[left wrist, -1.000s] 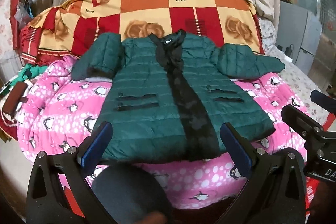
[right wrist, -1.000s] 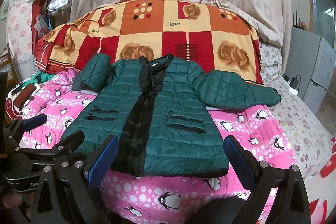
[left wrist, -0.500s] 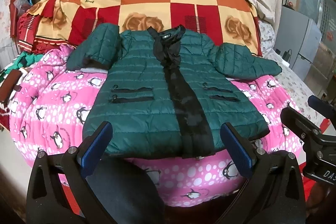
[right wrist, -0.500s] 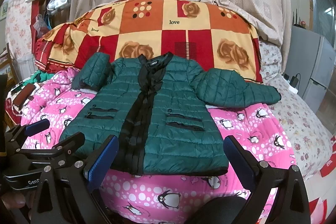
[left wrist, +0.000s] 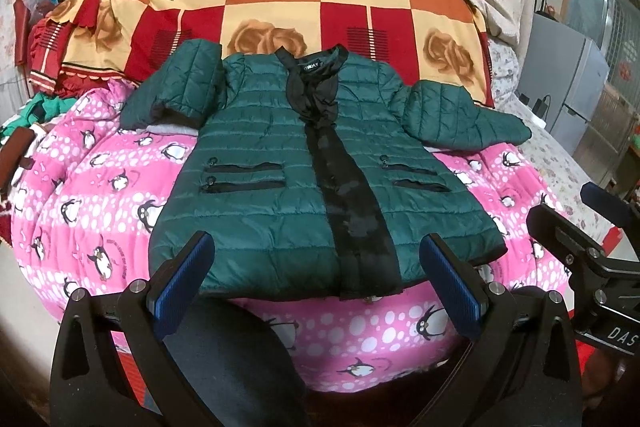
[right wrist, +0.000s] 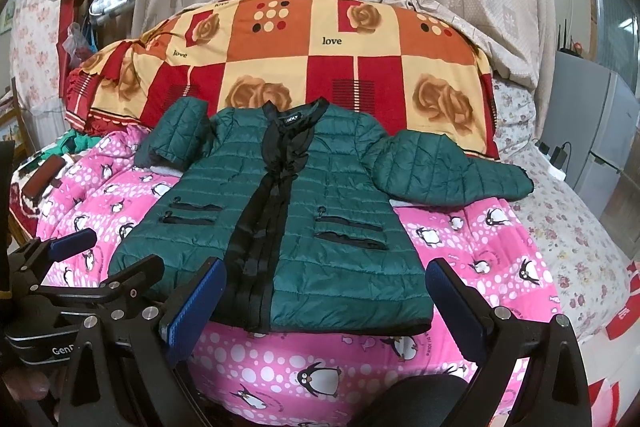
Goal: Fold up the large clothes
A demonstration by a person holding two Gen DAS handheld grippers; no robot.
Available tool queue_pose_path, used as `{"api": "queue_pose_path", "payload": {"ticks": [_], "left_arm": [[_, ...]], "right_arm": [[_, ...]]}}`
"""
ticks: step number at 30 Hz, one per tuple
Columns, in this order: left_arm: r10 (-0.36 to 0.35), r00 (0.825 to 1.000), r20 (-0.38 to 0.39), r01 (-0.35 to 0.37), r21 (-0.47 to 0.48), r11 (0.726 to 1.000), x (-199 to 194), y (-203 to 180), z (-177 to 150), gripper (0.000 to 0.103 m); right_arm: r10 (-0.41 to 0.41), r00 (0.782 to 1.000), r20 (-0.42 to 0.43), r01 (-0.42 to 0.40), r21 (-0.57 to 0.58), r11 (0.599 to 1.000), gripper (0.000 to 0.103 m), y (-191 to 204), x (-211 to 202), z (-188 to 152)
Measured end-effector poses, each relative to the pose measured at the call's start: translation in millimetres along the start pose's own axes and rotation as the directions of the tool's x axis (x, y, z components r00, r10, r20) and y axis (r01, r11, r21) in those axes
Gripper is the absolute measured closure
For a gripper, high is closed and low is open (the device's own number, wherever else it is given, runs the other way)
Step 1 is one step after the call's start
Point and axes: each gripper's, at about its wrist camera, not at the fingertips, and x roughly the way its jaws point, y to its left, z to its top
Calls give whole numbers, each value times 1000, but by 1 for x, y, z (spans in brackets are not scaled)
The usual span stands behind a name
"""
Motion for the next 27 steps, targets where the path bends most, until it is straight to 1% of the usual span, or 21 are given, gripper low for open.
{"api": "queue_pose_path", "payload": {"ticks": [6, 11, 13, 16, 20, 27], "left_arm": [[6, 1000, -2, -6, 3, 1000, 0, 0, 0, 0], [42, 999, 18, -43, 34, 999, 0, -7, -5, 1], [38, 999, 18, -39, 33, 999, 0, -7, -7, 1], [11, 1000, 9, -11, 16, 1000, 1, -3, -6, 1], [36, 999, 4, -36, 26, 999, 2, -2, -7, 1], [51, 999, 8, -51, 31, 998, 3, 0, -9, 1]], "right_arm": [[0, 1000, -6, 0, -1, 1000, 4, -3, 2, -2], [-1, 1000, -9, 1, -4, 1000, 4, -4, 2, -3], [0, 1000, -9, 0, 2, 1000, 4, -6, 2, -3], [-4, 1000, -12, 4, -3, 1000, 4, -3, 2, -3], [-5, 1000, -14, 5, -7, 1000, 4, 0, 2, -3], [-7, 1000, -18, 7, -7, 1000, 4, 0, 3, -3]]}}
